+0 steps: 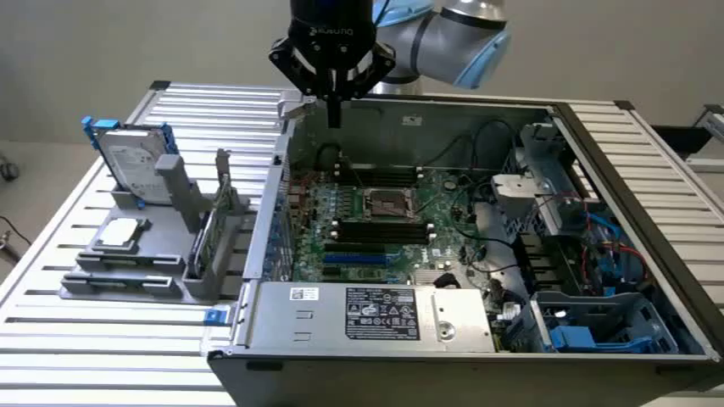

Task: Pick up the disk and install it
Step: 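Reach for the disk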

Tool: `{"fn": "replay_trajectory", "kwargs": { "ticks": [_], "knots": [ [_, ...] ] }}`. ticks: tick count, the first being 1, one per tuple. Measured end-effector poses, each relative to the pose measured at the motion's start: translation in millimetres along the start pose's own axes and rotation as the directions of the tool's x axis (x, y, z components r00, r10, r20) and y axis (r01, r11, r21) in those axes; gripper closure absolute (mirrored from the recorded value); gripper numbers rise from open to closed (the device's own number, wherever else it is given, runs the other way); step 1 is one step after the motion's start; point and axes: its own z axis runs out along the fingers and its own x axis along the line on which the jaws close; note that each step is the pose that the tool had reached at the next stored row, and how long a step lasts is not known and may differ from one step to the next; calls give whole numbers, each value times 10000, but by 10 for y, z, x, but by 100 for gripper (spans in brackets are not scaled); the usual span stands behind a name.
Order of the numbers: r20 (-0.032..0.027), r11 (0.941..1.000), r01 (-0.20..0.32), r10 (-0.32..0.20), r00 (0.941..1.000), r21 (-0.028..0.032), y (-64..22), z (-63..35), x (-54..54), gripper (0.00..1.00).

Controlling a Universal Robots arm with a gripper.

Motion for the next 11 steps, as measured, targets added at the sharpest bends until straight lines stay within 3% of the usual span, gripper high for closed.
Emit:
{"fn": "replay_trajectory", "kwargs": {
  "ticks": [11],
  "knots": [
    [0, 10000, 1, -1, 10000, -1, 0, 0, 1, 89]
  ]
}}
